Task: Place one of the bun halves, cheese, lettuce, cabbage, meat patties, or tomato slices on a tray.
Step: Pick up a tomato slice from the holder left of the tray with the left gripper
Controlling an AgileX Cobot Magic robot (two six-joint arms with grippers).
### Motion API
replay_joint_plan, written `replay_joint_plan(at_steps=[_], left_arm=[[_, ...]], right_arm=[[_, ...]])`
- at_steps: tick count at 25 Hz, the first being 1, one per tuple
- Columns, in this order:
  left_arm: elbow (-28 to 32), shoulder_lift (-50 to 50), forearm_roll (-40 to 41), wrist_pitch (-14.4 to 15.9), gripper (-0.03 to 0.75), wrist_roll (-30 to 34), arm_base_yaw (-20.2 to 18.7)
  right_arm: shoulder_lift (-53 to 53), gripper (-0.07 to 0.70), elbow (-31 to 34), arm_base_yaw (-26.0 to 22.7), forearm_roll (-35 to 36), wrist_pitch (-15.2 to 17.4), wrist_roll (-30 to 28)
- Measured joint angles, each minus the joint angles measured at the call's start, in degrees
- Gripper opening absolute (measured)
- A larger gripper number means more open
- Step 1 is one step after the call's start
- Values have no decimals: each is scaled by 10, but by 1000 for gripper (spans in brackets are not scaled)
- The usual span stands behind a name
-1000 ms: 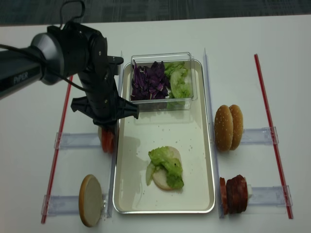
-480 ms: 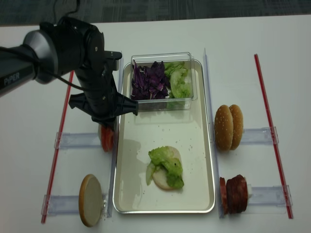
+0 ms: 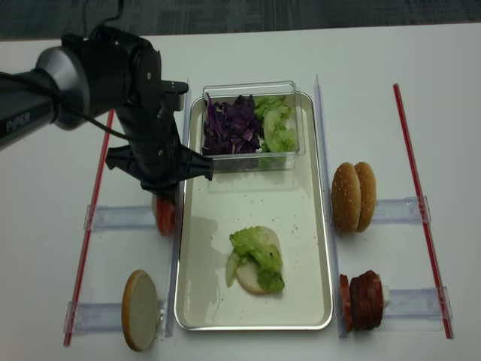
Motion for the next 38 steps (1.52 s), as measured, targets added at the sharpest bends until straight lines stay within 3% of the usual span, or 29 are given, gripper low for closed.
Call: replay_joint_plan(at_steps=[22,38], left_arm=[[0,-2,0,9,51,-7,0],[0,-79,5,21,50,0,0]], right_arm=[[0,480,0,0,0,0,0],[0,480,0,0,-1,0,1]])
